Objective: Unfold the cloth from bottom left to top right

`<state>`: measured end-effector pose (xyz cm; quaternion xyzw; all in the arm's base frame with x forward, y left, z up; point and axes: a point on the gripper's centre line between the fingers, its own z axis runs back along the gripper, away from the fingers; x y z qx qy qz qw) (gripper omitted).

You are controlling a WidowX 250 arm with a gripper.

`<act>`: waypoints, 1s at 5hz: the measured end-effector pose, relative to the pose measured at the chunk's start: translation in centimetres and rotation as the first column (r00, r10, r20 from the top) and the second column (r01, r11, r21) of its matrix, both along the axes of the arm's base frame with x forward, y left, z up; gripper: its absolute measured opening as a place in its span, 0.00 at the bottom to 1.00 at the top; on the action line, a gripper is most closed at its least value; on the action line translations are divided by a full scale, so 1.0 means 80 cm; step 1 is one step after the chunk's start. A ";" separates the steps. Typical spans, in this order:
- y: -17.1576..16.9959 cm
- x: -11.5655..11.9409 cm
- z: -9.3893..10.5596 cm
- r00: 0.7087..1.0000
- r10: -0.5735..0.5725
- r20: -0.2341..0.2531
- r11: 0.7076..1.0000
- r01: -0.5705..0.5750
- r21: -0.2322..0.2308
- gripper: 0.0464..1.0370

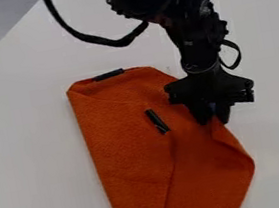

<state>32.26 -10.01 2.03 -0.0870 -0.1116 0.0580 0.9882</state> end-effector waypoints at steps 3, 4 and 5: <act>-0.070 0.033 0.009 0.999 -0.044 0.029 0.998 0.045 -0.052 0.97; -0.071 0.042 0.018 0.993 -0.122 0.001 0.982 0.120 0.145 0.96; -0.066 0.049 0.022 0.992 -0.128 0.004 0.967 0.124 0.224 0.96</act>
